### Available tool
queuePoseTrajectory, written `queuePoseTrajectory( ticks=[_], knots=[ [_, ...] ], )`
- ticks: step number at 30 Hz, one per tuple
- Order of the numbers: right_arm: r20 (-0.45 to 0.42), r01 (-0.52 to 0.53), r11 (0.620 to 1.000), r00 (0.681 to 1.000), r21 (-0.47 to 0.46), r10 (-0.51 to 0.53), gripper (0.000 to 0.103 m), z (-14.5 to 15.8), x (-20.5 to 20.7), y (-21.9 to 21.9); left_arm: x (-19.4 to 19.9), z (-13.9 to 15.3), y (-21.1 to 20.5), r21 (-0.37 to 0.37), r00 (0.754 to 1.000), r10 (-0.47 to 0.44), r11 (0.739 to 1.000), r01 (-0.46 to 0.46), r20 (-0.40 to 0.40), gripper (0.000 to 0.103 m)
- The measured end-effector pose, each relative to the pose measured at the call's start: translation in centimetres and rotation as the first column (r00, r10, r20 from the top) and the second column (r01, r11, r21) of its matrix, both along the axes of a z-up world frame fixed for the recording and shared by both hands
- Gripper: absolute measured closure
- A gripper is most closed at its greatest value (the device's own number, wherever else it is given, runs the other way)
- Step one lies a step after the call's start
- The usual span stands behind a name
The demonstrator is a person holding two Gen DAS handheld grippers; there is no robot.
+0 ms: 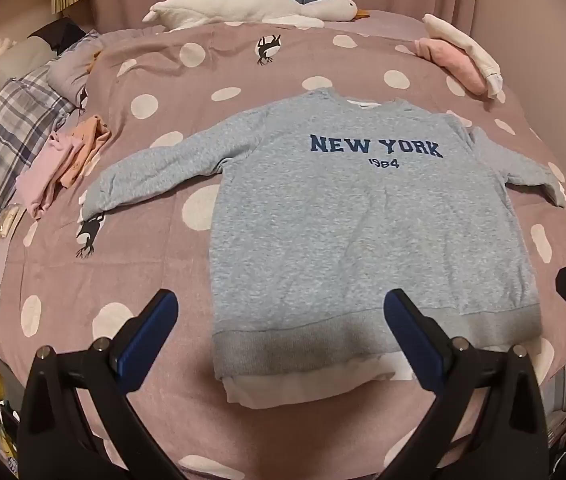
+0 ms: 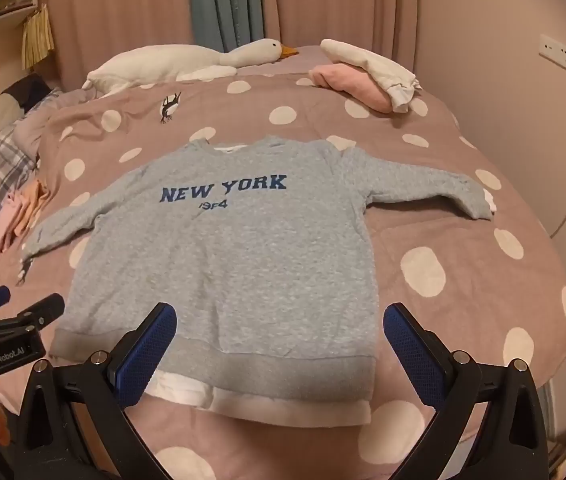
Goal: Fold small clothes
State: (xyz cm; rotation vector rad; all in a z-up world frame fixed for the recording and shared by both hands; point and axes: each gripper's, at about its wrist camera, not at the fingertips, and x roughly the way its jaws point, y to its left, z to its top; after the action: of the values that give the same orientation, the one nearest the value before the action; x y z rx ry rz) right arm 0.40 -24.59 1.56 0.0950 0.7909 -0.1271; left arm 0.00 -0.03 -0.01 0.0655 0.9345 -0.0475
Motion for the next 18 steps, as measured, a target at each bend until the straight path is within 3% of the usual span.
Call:
queuePoseTrajectory(
  ticks=[18],
  knots=[
    [0.003, -0.006, 1.0, 1.0, 0.007, 0.006, 0.001, -0.13, -0.03, 0.1, -0.38, 0.55, -1.03, -0.001, 0.999, -0.034, 0.999, 0.034, 0.004, 0.0]
  ],
)
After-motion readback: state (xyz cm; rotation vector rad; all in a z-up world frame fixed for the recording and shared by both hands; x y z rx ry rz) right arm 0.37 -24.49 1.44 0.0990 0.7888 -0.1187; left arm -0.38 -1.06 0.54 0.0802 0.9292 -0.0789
